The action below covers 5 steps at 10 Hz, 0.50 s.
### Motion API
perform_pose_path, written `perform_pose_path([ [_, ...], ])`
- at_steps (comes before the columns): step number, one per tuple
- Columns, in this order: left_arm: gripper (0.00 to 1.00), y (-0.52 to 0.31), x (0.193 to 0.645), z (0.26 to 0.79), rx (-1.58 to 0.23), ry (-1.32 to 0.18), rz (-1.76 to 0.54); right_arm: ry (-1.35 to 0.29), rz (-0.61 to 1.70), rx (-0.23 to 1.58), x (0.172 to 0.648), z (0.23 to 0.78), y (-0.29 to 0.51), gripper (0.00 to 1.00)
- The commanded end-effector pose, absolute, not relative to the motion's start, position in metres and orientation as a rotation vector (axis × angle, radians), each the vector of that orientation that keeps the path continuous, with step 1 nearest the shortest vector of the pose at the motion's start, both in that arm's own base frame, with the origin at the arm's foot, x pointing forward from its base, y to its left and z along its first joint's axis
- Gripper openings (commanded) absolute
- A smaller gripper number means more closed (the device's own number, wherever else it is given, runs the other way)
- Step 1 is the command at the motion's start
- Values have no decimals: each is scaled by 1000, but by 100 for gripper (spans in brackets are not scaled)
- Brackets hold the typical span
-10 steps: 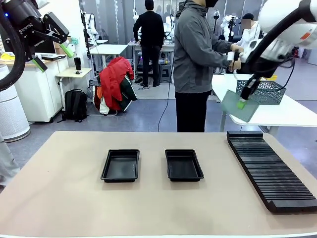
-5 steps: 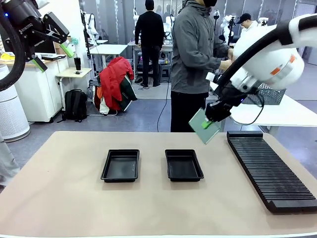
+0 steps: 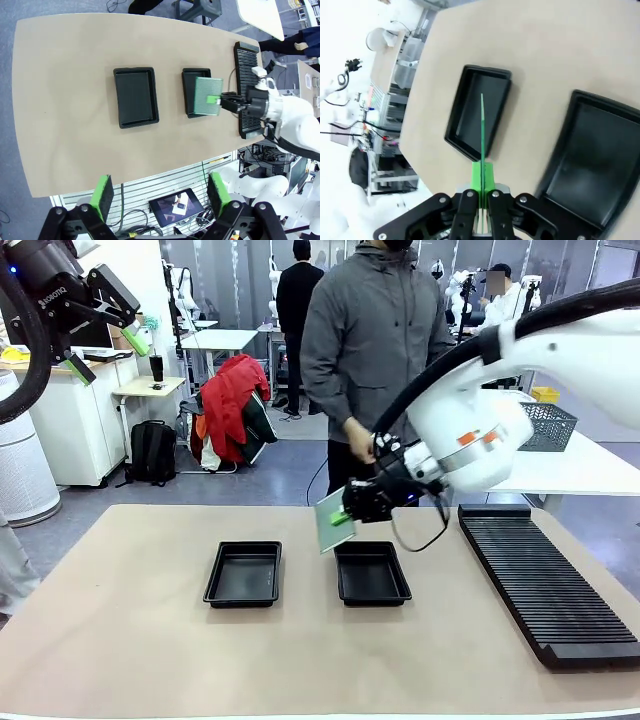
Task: Inspect and transfer BCBs to ESD trays.
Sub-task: Pick up the Blank PCB from the PCB Rack and place it in the left ESD tray.
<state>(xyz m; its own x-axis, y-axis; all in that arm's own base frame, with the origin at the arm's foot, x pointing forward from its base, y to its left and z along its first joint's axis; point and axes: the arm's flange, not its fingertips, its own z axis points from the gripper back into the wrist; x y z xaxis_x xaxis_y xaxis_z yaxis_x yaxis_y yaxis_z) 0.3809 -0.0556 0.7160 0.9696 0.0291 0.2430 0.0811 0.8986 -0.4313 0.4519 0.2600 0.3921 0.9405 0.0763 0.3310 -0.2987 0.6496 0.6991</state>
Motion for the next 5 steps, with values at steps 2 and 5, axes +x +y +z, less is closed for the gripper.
perform_pose_path([
  [2, 100, -55, 381, 716, -454, -252, -29, -294, 140, 925, 466, 354, 318, 2],
  [5, 100, -55, 381, 716, -454, -252, -29, -246, 126, 943, 477, 332, 374, 2],
])
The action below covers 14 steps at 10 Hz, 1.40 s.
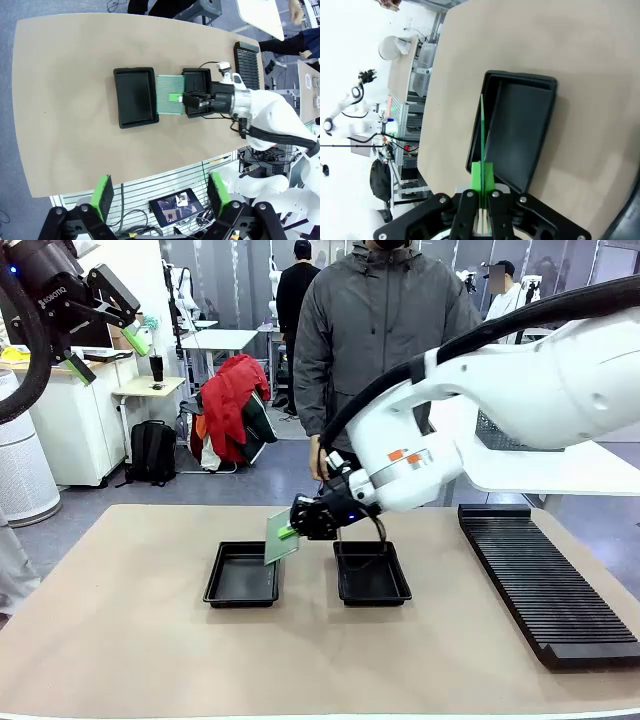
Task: Inspect and transfer BCBs to ESD trays.
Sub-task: Pick up the Blank PCB from the PCB Rack and place it in the left ESD tray.
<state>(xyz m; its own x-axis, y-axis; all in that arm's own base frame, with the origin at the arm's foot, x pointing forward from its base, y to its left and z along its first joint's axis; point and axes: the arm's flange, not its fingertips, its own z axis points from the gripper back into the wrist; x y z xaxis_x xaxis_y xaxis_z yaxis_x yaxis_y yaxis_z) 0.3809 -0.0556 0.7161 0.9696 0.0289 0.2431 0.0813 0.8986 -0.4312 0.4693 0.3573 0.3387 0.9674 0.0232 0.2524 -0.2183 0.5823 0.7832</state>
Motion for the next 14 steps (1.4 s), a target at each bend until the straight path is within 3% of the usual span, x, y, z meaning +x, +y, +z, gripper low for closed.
perform_pose_path([
  [1, 100, -55, 381, 716, -454, -252, -29, -226, 97, 942, 479, 327, 389, 2],
  [6, 100, -55, 381, 716, -454, -252, -29, -150, 75, 857, 483, 306, 450, 2],
  [14, 100, -55, 381, 716, -454, -252, -29, -66, 16, 753, 488, 288, 467, 2],
])
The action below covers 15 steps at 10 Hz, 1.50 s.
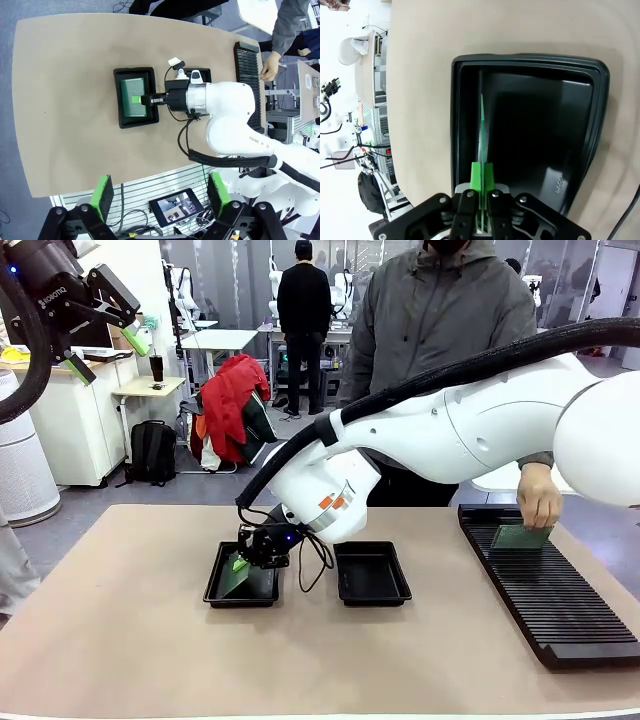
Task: Inspect and transfer BCBs to ESD trays.
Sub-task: Pick up the Blank PCB from the PCB Rack and place it in the left ESD tray.
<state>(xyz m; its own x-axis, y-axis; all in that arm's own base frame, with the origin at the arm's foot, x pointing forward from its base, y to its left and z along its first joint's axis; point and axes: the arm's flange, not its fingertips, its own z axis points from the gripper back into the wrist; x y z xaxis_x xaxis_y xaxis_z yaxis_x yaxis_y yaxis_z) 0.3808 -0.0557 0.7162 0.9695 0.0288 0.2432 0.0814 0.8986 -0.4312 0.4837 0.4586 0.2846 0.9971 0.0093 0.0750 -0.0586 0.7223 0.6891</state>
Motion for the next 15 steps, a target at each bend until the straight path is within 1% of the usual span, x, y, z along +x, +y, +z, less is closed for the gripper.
perform_pose_path([
  [1, 100, -55, 381, 716, -454, -252, -29, -61, 10, 748, 488, 286, 467, 2],
  [9, 100, -55, 381, 716, -454, -252, -29, -63, 31, 754, 485, 284, 460, 2],
  [10, 100, -55, 381, 716, -454, -252, -29, -55, 39, 756, 487, 286, 460, 10],
  [11, 100, -55, 381, 716, -454, -252, -29, -49, 25, 722, 487, 290, 462, 21],
  [12, 100, -55, 381, 716, -454, -252, -29, -49, 28, 702, 487, 295, 465, 29],
  [13, 100, -55, 381, 716, -454, -252, -29, -49, 23, 665, 487, 301, 467, 40],
  [14, 100, -55, 381, 716, -454, -252, -29, -49, 18, 634, 487, 306, 469, 48],
  [15, 100, -55, 381, 716, -454, -252, -29, -51, 20, 599, 488, 313, 469, 59],
])
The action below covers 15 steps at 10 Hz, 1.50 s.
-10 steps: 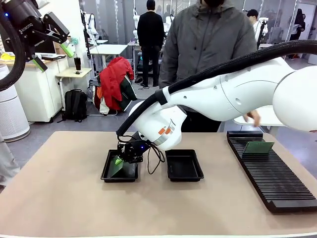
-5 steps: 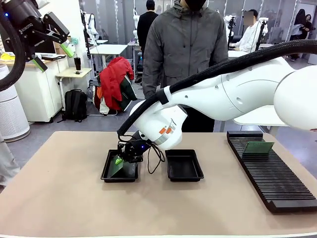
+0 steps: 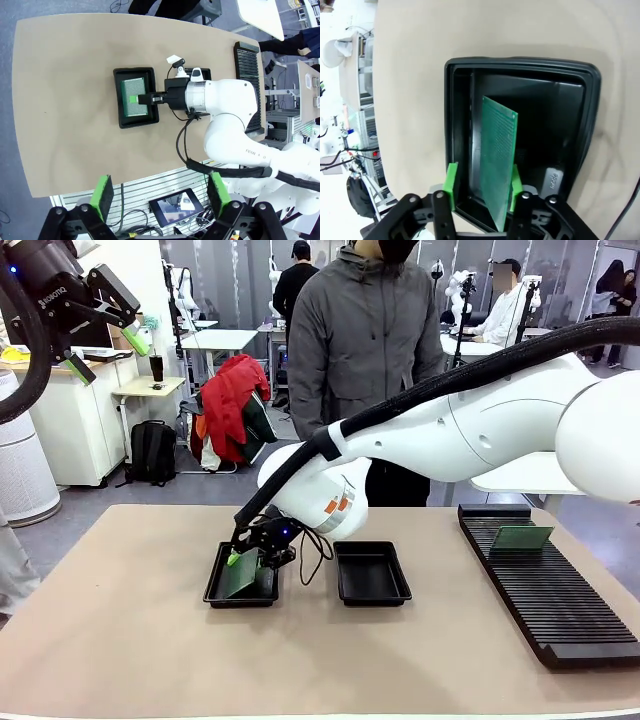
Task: Inspect and transfer BCBs to ESD trays.
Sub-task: Pick up the Blank PCB from the PCB Rack and place it in the left ESD tray.
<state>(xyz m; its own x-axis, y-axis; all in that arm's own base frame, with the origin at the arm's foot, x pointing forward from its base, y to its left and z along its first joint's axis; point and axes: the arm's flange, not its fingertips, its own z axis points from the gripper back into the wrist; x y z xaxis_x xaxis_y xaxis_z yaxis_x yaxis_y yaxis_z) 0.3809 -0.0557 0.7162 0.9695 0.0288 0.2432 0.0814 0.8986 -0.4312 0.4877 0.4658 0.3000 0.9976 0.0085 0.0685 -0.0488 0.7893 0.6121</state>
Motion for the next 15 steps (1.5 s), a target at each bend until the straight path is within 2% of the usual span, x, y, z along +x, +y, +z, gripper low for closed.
perform_pose_path([
  [1, 100, -55, 381, 716, -454, -252, -29, -59, 24, 559, 488, 320, 470, 67],
  [2, 100, -55, 381, 716, -454, -252, -29, -66, 28, 512, 487, 327, 472, 78],
  [3, 100, -55, 381, 716, -454, -252, -29, -69, 28, 466, 484, 337, 474, 73],
  [4, 100, -55, 381, 716, -454, -252, -29, -71, 26, 419, 483, 347, 475, 97],
  [5, 100, -55, 381, 716, -454, -252, -29, -70, 13, 364, 481, 356, 475, 92],
  [6, 100, -55, 381, 716, -454, -252, -29, -65, 2, 309, 479, 368, 474, 100],
  [10, 100, -55, 381, 716, -454, -252, -29, -33, -26, 194, 468, 408, 460, 100],
  [15, 100, -55, 381, 716, -454, -252, -29, -12, -6, 200, 467, 415, 454, 100],
])
